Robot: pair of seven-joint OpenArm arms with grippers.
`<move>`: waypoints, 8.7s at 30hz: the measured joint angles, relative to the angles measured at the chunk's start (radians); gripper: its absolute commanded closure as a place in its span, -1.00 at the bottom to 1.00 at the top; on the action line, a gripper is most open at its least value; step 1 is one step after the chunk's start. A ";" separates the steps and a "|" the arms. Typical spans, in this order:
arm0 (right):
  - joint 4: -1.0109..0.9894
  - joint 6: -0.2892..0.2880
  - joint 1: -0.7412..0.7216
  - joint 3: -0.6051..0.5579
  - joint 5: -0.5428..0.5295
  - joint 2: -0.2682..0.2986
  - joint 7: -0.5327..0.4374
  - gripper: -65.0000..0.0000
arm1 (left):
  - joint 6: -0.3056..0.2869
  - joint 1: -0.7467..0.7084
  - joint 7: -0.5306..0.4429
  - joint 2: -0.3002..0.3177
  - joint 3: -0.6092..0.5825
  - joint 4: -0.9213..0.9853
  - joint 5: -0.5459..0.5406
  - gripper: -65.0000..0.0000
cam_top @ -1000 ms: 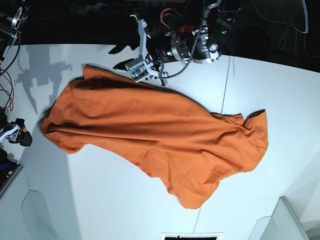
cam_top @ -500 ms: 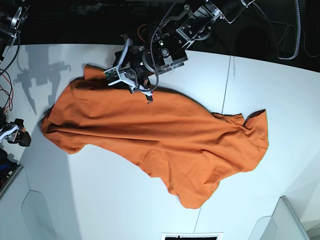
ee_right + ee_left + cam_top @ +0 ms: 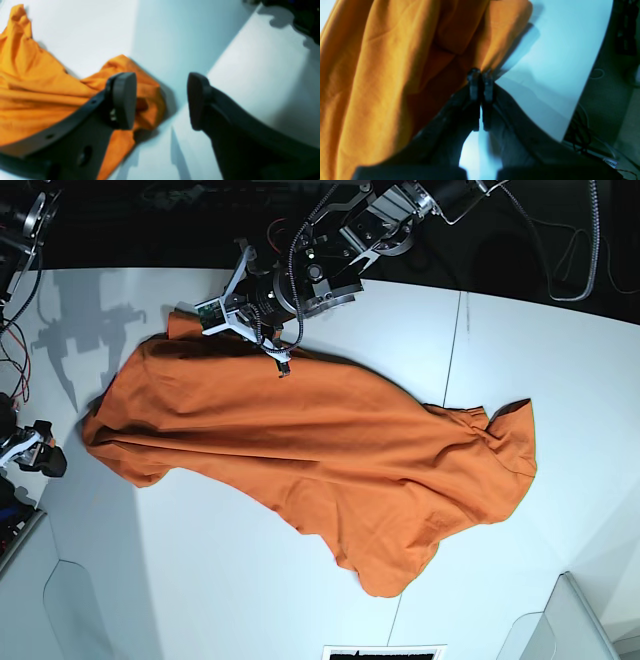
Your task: Layout the t-shirt on the table in an organized manner, then fold the t-shirt properly
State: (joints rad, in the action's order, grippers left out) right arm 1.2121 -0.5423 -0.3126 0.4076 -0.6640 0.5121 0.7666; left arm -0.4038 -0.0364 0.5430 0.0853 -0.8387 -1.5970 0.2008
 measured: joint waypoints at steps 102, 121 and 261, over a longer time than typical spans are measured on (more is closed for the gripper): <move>0.171 -0.038 0.024 -0.291 -0.253 -0.041 0.267 1.00 | -0.290 -0.141 0.374 0.405 0.600 -0.163 -0.838 1.00; 0.231 -0.061 0.277 -0.296 -0.237 -0.044 0.322 1.00 | -0.289 -0.140 0.430 0.406 0.600 -0.163 -0.917 1.00; -0.350 -0.015 -0.212 -0.486 0.418 -0.342 -0.337 1.00 | -0.325 0.129 0.464 0.275 0.433 0.193 -1.063 0.63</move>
State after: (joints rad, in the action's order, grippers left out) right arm 0.8619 -0.5575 -0.5251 -0.0788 -0.2459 0.1699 0.4294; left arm -0.7284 0.0925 1.0073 0.3599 -0.4057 -1.4044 -0.8619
